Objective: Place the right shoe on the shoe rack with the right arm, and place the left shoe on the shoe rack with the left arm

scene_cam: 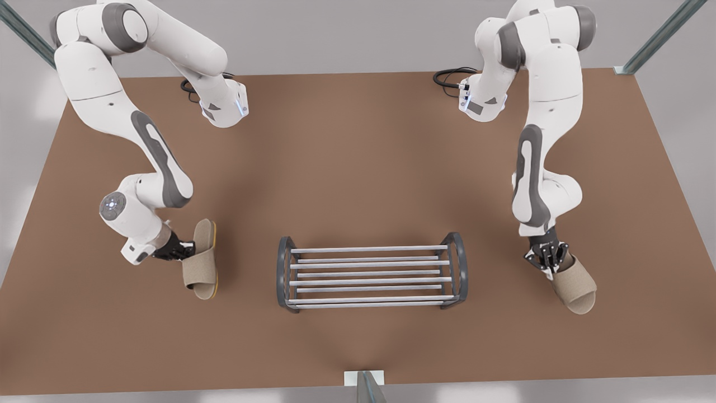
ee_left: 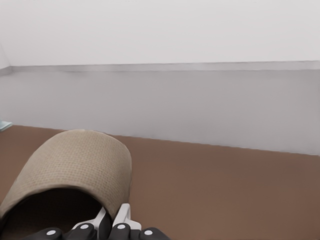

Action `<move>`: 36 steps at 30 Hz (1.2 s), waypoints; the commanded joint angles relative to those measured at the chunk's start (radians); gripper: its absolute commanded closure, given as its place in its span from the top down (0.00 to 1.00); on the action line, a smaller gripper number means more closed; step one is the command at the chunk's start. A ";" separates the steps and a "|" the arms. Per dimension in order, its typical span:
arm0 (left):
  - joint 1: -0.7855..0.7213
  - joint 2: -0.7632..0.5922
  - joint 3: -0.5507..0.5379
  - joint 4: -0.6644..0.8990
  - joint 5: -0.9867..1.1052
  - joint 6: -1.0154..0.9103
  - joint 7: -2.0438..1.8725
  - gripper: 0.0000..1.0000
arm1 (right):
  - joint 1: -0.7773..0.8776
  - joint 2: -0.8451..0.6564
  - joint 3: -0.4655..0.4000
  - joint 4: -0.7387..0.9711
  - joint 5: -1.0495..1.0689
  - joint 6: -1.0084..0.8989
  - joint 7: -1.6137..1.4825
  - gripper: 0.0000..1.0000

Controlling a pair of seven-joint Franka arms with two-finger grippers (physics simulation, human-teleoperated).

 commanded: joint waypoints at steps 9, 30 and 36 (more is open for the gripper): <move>-0.004 -0.374 -0.182 0.046 -0.010 0.209 -0.445 0.21 | -0.038 -0.198 0.213 0.355 0.004 -0.492 -0.001 0.21; -0.004 -0.228 -0.539 0.120 -0.207 0.200 -0.461 0.21 | 1.131 -0.023 -0.493 0.845 -0.079 -0.841 0.996 0.21; -0.006 -0.156 -0.569 0.147 -0.205 0.123 -0.453 0.21 | 1.260 0.035 -0.607 0.908 -0.053 -0.838 1.093 0.21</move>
